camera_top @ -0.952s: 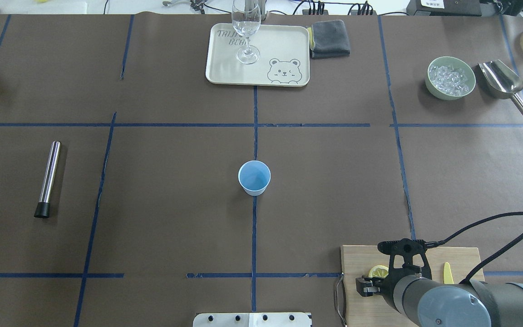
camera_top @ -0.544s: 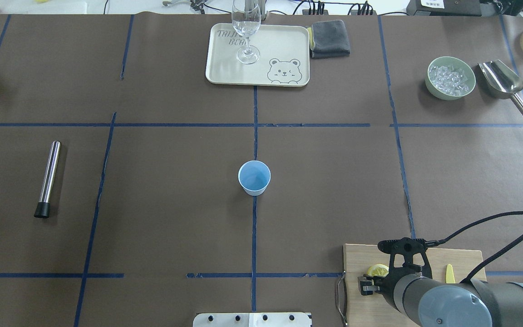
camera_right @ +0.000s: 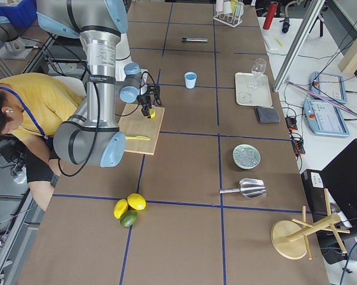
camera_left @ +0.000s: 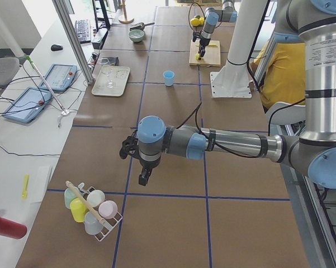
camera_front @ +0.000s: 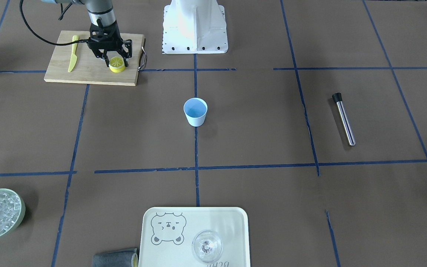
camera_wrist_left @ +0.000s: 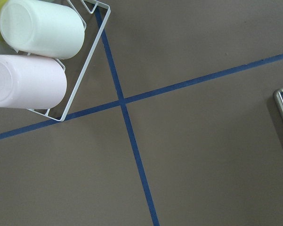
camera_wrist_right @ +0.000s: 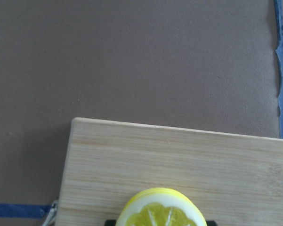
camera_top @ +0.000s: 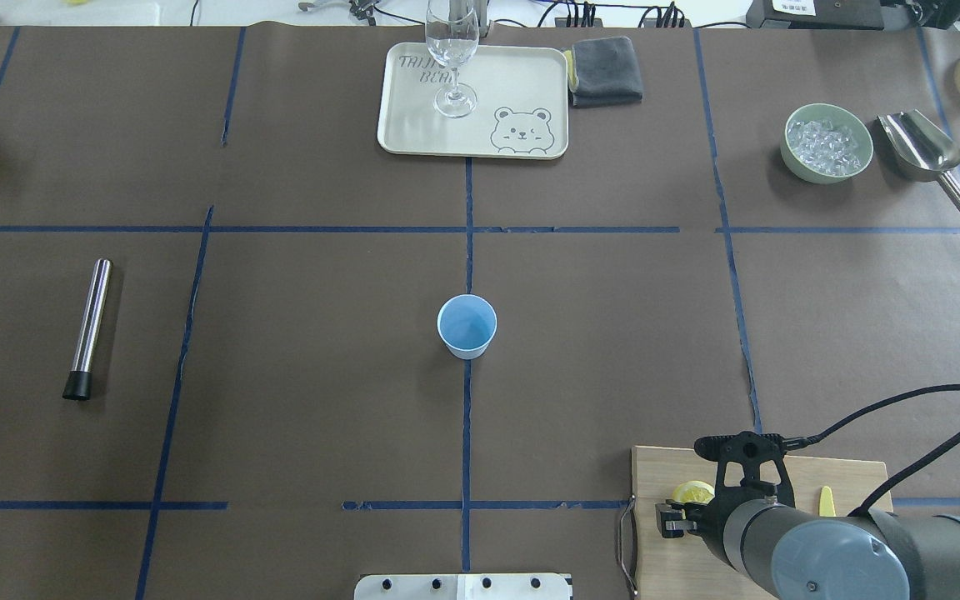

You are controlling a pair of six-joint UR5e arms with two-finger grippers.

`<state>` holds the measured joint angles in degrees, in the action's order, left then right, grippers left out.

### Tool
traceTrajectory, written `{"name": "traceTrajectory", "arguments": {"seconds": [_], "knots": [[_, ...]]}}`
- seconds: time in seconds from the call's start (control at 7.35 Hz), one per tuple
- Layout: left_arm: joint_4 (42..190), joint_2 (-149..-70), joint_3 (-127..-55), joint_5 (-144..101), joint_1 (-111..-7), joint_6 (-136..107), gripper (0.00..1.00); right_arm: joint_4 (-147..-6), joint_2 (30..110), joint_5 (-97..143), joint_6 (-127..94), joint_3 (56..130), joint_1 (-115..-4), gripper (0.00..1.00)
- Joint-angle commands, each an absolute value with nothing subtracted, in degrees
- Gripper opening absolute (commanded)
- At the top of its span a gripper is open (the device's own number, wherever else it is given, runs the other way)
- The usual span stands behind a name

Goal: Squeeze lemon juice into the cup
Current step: 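Close the right gripper on the lemon slice and lift it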

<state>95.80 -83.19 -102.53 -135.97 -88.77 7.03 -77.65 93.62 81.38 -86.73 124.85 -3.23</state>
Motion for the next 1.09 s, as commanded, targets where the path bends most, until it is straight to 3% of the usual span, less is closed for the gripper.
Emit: {"name": "traceTrajectory", "arguments": {"seconds": [0.0, 0.54, 0.95], "knots": [[95.7, -83.1, -102.5, -136.1, -88.8, 7.0, 1.0, -78.1, 93.7, 81.7, -86.7, 127.7, -4.4, 0.0], [95.7, -83.0, -102.1, -136.1, -88.8, 7.0, 1.0, -78.3, 91.3, 82.1, -86.5, 127.9, -6.3, 0.0], [95.7, -83.0, -101.8, -136.3, -88.8, 7.0, 1.0, -90.8, 81.2, 83.6, -86.2, 127.5, -8.4, 0.0]]}}
